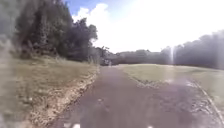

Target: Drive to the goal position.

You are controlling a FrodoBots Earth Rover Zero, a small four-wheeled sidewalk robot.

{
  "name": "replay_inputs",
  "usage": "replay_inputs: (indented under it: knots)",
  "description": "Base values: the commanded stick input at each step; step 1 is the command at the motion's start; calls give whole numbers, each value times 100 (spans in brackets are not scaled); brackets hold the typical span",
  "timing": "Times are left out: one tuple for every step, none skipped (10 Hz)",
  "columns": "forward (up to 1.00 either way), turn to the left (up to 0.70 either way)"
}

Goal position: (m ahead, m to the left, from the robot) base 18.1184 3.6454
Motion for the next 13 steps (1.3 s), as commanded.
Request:
replay_inputs:
  knots:
    - [70, -14]
    - [70, 0]
    - [70, 0]
    - [70, 0]
    - [70, 0]
    - [70, 0]
    - [70, -7]
    - [70, -23]
    - [70, -35]
    - [70, -35]
    - [70, -35]
    - [70, -21]
    - [70, -6]
